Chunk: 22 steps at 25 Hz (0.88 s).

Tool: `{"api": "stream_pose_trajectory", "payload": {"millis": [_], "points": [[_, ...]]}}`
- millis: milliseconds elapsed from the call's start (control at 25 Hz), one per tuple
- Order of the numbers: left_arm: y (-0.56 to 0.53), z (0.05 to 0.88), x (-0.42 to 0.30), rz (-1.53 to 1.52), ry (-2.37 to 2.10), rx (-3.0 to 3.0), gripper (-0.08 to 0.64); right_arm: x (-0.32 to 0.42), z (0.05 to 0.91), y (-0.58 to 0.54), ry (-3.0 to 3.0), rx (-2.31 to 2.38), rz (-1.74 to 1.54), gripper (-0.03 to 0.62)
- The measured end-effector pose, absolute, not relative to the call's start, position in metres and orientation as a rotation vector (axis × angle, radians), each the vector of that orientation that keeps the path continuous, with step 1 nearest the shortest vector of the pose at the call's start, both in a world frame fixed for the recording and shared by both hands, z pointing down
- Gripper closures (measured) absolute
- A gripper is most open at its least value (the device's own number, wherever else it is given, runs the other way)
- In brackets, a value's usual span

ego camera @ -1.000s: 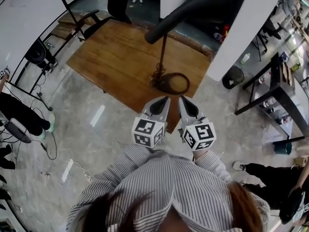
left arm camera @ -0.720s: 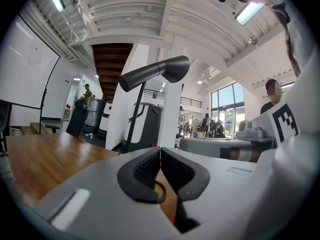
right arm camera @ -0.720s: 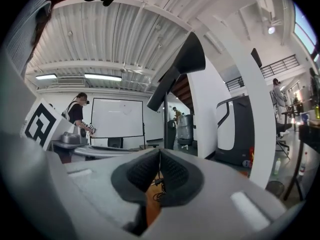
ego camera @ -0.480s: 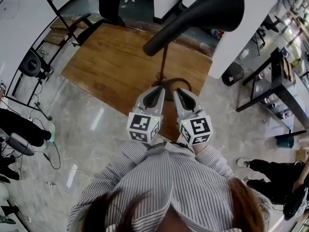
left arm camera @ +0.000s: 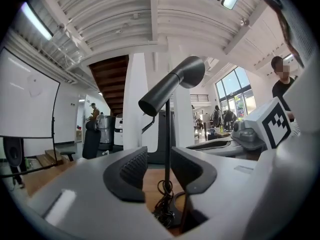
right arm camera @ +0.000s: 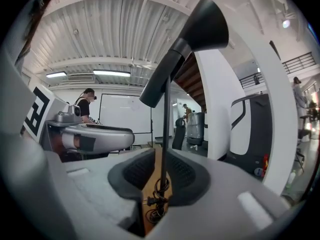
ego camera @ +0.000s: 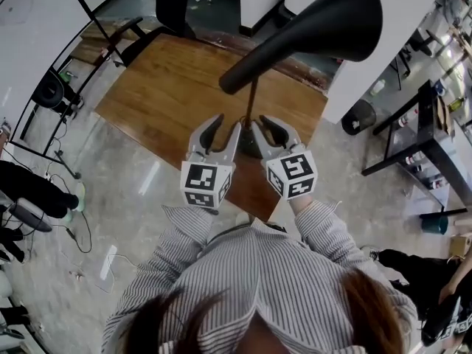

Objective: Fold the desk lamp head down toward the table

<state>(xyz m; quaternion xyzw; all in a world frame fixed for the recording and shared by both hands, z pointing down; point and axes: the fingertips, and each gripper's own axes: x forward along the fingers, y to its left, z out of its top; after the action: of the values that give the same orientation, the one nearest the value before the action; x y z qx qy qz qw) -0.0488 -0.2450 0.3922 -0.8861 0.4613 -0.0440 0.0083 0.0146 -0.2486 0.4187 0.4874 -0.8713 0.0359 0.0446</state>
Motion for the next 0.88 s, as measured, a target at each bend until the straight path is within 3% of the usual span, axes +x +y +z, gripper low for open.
{"api": "stream_pose_trajectory", "payload": {"millis": [280,480,560,880], "points": [[-0.263,0.362,-0.059,-0.248,1.379,-2.602,0.314,-0.001,0.419,-0.278,-2.664,1.441,0.124,0.497],[-0.270,0.346,-0.059,-0.264,1.337,-2.554,0.305,-0.009,0.426,-0.290,-2.676,1.398,0.127,0.500],[-0.272,0.341,-0.060,-0.261,1.332,-2.539,0.304,-0.009,0.427,-0.291,-2.669,1.407,0.122,0.546],[-0.278,0.327,-0.055,-0.338,1.225,-2.434,0.288,-0.011,0.428,-0.290,-2.684,1.382,0.120,0.549]]}}
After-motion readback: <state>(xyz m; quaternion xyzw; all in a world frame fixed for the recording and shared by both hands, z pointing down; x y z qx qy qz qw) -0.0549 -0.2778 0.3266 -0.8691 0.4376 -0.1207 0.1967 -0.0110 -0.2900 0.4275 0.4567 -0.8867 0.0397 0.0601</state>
